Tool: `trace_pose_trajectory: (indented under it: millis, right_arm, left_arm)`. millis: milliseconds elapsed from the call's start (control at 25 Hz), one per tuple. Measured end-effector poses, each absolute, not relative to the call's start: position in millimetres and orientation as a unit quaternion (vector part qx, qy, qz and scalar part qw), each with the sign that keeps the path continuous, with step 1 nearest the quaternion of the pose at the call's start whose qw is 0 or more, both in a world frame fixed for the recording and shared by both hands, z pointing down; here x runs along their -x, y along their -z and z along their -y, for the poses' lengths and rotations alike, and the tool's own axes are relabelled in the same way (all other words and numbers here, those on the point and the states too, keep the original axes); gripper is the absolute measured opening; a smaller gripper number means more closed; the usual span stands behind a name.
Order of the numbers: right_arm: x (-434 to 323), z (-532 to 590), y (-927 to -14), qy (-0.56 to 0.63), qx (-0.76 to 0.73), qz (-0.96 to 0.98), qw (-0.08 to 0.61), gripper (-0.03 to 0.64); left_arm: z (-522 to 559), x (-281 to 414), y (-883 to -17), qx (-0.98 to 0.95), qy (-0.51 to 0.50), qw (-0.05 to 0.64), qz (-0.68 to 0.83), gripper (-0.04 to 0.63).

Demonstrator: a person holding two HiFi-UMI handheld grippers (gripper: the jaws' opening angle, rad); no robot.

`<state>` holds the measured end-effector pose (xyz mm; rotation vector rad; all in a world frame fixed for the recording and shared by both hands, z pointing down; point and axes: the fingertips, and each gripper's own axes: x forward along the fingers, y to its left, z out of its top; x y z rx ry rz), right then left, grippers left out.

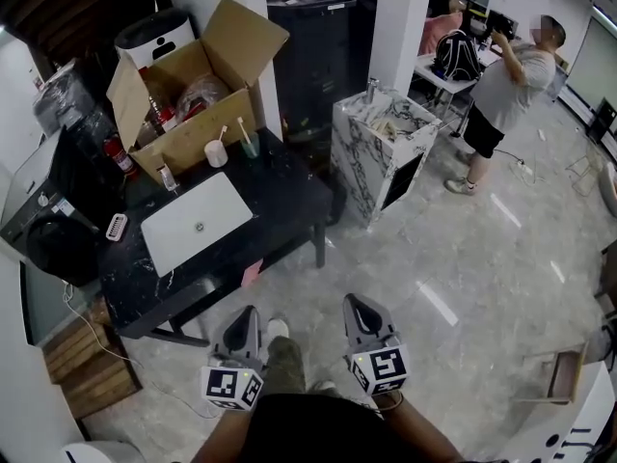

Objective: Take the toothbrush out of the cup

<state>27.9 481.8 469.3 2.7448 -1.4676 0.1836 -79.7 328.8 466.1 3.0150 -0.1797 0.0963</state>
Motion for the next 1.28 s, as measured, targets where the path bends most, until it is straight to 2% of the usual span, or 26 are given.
trace_pose_trajectory:
  millis: [440,1280]
  right_arm:
    - [-79,-411,-476,-0.068,-0.865,0.496,0.031,0.011]
    - [-222,-187,-471,-0.108,-0.862,0.493,0.047,0.012]
  left_arm:
    - [-271,0,-479,-0.995,-0.03,0.083,0.045,0.023]
    - [-63,-136,-472,-0.993,-0.023,0.111,0.024,0.023]
